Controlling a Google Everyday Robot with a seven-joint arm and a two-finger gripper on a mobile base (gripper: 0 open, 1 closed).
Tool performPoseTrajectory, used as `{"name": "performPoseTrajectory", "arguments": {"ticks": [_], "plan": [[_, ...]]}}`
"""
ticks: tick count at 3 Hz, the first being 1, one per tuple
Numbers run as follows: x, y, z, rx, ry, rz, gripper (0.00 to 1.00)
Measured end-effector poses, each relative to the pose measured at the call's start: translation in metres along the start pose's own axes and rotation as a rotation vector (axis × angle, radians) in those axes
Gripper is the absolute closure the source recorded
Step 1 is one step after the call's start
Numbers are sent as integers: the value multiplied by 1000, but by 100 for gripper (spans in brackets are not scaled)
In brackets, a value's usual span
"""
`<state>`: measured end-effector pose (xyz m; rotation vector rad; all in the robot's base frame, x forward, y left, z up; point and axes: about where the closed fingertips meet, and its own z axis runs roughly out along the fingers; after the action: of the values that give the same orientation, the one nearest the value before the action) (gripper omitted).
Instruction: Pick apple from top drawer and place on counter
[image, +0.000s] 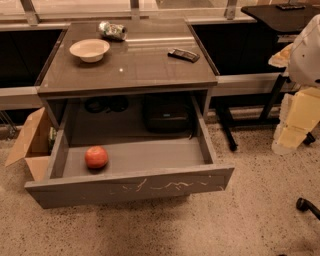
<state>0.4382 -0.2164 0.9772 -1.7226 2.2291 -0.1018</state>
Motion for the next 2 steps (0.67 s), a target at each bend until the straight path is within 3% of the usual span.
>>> {"name": "performPoseTrajectory", "arguments": {"ticks": [1, 2], "plan": [[0, 0, 0, 0, 0, 0, 0], [-17, -4, 17, -9, -84, -6, 0]]}}
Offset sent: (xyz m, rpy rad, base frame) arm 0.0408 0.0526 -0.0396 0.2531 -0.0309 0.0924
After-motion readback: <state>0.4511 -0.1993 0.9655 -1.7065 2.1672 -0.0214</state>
